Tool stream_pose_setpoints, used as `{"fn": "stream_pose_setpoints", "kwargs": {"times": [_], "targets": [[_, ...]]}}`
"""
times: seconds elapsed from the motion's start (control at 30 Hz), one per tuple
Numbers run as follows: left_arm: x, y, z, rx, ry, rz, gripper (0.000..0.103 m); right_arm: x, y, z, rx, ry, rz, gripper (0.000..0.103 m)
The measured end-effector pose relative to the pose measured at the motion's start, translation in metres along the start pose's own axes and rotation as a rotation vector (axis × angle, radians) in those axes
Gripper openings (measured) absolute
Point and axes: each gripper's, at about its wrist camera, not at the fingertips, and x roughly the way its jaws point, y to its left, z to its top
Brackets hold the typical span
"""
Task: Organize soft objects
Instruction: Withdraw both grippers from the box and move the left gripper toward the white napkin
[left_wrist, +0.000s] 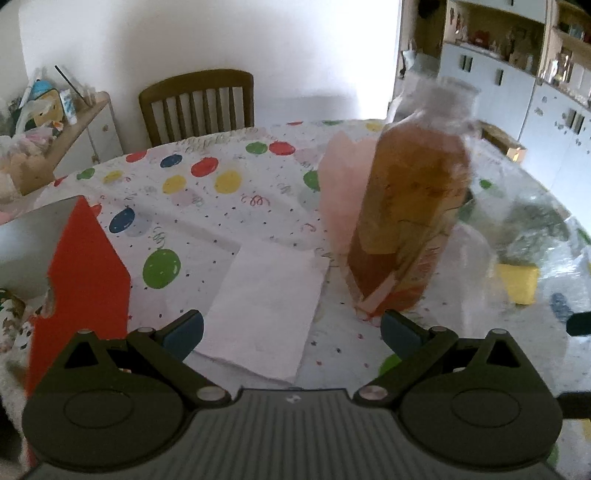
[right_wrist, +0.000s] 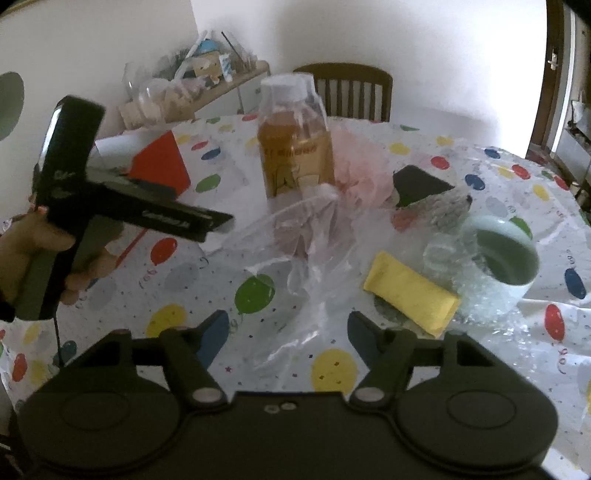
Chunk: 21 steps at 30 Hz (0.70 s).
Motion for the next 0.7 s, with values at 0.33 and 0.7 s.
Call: {"fn": "stream_pose_setpoints", "kwargs": {"times": [0.33, 0.7], "targets": [[0.049, 0.008, 0.001, 0.026, 0.051, 0.051, 0.103, 0.033, -0.007, 0.001, 0.045, 0.052, -0.004, 0.057], [0.077, 0.024, 0.001, -0.012, 0.090, 0.042, 0.101, 0.058, -0.015, 0.002, 0.105, 0.091, -0.027, 0.051]]}}
